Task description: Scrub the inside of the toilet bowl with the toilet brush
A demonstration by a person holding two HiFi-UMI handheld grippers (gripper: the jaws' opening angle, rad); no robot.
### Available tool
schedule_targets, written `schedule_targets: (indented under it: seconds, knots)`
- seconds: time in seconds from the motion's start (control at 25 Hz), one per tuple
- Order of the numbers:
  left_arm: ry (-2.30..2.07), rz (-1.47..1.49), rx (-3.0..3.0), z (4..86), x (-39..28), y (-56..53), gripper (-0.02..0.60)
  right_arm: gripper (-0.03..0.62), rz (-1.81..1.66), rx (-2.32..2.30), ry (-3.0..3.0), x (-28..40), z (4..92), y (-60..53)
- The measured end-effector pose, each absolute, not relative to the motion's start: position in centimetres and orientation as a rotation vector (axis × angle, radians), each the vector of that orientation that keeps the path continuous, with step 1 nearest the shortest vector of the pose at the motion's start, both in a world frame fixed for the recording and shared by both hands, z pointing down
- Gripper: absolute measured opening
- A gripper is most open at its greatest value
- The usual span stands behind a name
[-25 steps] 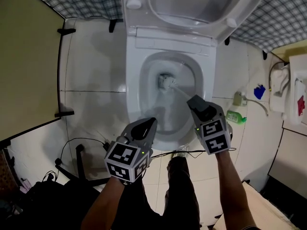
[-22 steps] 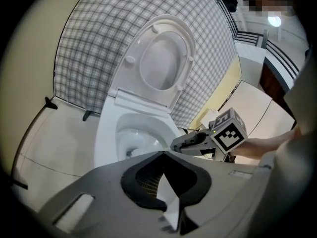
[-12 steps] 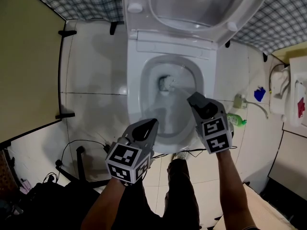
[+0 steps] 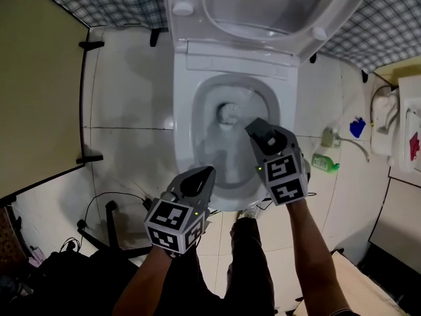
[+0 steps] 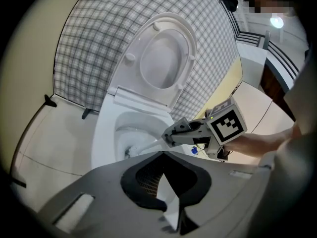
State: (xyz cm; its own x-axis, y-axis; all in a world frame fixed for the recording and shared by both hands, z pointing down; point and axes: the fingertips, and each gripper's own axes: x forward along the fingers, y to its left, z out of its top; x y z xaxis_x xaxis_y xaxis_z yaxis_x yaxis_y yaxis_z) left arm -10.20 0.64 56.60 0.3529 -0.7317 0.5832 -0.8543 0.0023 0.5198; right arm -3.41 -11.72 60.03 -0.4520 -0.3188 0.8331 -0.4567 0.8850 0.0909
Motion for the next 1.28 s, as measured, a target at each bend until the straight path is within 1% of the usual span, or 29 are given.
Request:
schedule_targets:
  seconds: [0.12, 0.32, 0.56, 0.8, 1.04, 1.28]
  knots:
    - [-1.419, 0.175, 1.762, 56.3, -10.4, 0.2, 0.005, 0.179, 0.146, 0.55, -2.104, -4.4, 59.8, -12.8]
    - [-1.452, 0.163, 1.763, 56.1, -11.3, -0.7, 0.005, 0.179, 0.156, 0.518, -2.104, -5.5, 62.2, -13.3]
    - [-1.435, 0.161, 1.751, 56.5, -10.9, -0.1, 0.005, 0.179, 0.174, 0.517, -2.214, -5.6, 58.5, -12.0]
    - [-1.431, 0.16, 1.761, 56.4, -10.1, -0.3, 0.005, 0.179, 0.195, 0.522, -2.216, -6.0, 59.1, -11.8]
    - [-1.429, 0.174, 1.744, 56.7, -10.1, 0.8, 0.005, 0.179, 0.184, 0.44, -2.292, -5.8, 55.7, -8.5]
    - [-1.436, 0.173, 1.749, 56.2, -9.9, 1.0, 0.005, 0.179, 0.141, 0.265, -2.265, -4.1, 54.6, -3.9]
